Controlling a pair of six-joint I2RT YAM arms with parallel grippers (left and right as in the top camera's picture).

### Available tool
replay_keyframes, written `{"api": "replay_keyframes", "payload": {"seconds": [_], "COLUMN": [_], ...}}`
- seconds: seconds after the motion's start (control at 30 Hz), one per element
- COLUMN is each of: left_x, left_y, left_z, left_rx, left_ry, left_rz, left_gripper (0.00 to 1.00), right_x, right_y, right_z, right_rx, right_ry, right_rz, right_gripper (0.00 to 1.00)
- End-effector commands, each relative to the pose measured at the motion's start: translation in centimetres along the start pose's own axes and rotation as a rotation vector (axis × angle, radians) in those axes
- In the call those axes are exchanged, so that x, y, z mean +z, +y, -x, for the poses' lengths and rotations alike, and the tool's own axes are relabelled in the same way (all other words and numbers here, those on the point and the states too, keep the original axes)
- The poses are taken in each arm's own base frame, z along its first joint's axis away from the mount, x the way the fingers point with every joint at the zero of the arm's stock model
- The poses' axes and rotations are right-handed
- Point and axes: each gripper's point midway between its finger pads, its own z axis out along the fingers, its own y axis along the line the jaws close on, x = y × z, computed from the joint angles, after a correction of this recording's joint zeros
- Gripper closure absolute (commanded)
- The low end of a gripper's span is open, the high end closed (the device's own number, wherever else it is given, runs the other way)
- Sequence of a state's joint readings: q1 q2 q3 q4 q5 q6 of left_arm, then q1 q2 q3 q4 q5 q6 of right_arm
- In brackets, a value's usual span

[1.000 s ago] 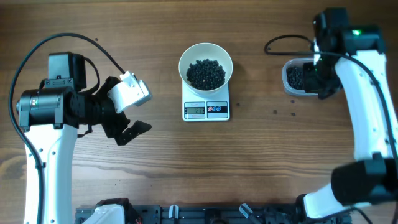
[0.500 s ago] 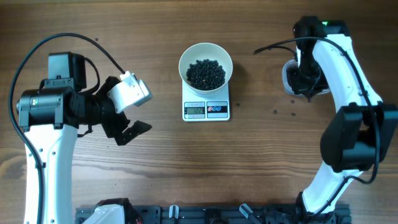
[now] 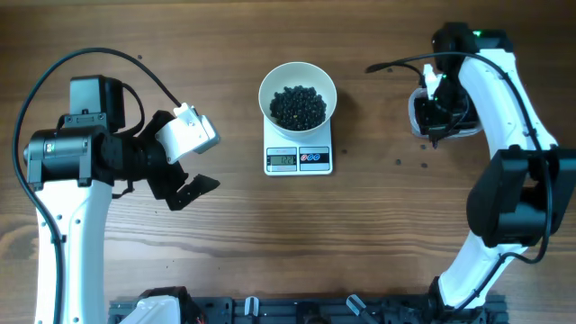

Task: Scoop item into bowl and weigh 150g on scale
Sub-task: 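Dip the pink scoop into the black beans and scoop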

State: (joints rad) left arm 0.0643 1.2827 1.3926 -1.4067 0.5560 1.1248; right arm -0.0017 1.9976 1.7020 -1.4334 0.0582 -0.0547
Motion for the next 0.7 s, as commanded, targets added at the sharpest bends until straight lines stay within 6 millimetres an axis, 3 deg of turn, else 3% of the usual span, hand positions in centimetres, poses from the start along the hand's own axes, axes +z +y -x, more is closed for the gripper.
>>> {"api": "replay_keyframes", "payload": {"seconds": [0.0, 0.37, 0.53, 0.67], "left_x": [-0.7, -0.7, -0.7, -0.7], "left_y": [0.0, 0.0, 0.0, 0.0], "left_z": [0.8, 0.8, 0.8, 0.8], "left_rx": [0.032, 0.032, 0.032, 0.032], "left_ry": [-0.031, -0.031, -0.031, -0.031], "left_rz": [0.013, 0.013, 0.013, 0.013], "left_gripper": [0.00, 0.00, 0.00, 0.00], "right_x": [0.3, -0.7, -0.9, -0.9], "right_y": [1.1, 0.7, 0.2, -0.2], "right_z": [-0.1, -0.3, -1.4, -0.8], "right_rx": [0.017, 0.099, 0.118, 0.134], "right_ry": [0.005, -0.024, 0.009, -0.018], "right_rz": [0.154, 0.430, 0.471, 0.483], "right_gripper": [0.96, 0.96, 0.96, 0.96]}}
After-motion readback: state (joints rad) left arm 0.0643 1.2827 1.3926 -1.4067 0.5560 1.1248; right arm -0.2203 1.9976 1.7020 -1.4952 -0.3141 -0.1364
